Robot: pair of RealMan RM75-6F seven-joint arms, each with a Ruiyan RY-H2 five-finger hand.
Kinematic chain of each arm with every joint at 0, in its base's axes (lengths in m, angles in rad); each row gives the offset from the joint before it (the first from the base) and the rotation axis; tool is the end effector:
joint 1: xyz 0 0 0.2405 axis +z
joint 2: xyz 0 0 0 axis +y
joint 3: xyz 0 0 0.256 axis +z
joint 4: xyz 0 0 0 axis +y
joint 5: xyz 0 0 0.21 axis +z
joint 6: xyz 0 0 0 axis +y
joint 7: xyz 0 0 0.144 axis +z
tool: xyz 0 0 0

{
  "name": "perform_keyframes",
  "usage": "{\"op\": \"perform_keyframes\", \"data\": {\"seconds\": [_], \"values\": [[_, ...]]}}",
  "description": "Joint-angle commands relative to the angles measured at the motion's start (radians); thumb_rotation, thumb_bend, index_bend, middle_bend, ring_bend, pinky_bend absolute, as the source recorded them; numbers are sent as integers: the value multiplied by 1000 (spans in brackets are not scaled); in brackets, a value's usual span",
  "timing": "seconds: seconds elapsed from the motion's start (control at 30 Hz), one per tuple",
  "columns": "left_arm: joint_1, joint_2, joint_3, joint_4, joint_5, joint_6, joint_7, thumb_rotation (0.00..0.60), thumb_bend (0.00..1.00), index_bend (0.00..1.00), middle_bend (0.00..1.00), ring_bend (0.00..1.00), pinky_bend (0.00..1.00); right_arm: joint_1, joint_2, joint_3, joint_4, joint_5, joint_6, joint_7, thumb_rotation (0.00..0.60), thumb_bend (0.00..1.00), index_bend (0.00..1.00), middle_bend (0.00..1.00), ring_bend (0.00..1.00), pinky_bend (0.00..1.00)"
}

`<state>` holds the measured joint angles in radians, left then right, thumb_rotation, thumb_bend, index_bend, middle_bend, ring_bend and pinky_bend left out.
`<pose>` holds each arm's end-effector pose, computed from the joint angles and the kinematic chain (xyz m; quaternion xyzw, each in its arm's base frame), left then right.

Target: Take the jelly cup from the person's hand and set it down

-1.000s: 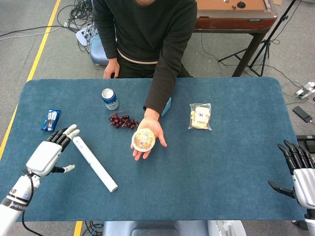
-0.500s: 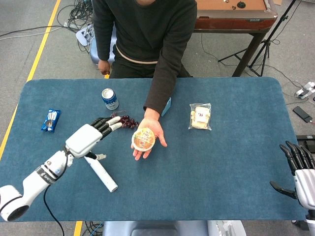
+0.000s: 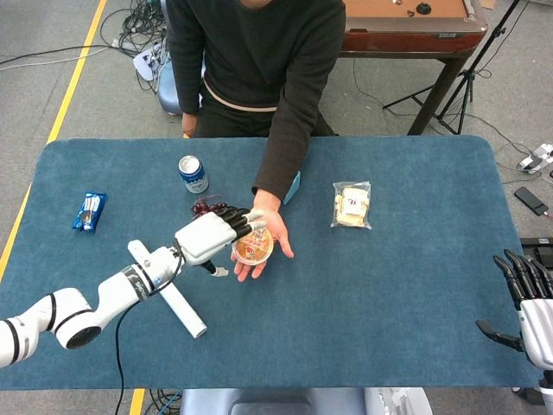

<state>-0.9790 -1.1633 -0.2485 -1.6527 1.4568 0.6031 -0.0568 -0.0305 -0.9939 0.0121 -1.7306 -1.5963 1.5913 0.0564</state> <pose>-0.0557 0.3686 0.0612 -0.8567 -0.2658 -0.3587 0.2584 -0.2985 -0.1373 0.1908 0.5777 -0.3962 0.4081 0.5854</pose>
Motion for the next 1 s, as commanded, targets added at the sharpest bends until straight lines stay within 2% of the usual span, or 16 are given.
{"op": "perform_keyframes", "data": {"seconds": [0.03, 0.3, 0.67, 0.77, 0.9, 1.0], "values": [[-44, -35, -4, 33, -48, -42, 37, 600, 137, 0, 0, 0, 70, -2, -1, 0, 4, 1, 2, 4, 600, 52, 16, 12, 0, 56], [-104, -65, -9, 57, -116, -72, 65, 600, 137, 0, 0, 0, 70, -11, 0, -2, 17, 7, 8, 18, 600, 51, 16, 12, 0, 57], [-153, -101, 26, 114, -170, -112, 79, 600, 137, 8, 0, 0, 80, -24, -1, -4, 26, 11, 18, 27, 600, 52, 16, 12, 0, 57], [-156, -110, 31, 123, -174, -110, 68, 600, 138, 71, 0, 7, 144, -25, 0, -4, 25, 7, 22, 25, 600, 52, 16, 12, 0, 57], [-152, -126, 36, 133, -161, -88, 47, 600, 138, 212, 13, 148, 307, -28, -1, -4, 25, 12, 21, 25, 600, 52, 16, 12, 0, 56], [-148, -141, 34, 149, -144, -63, 21, 600, 137, 303, 88, 245, 387, -28, -1, -4, 26, 14, 19, 25, 600, 51, 16, 12, 0, 57]]}}
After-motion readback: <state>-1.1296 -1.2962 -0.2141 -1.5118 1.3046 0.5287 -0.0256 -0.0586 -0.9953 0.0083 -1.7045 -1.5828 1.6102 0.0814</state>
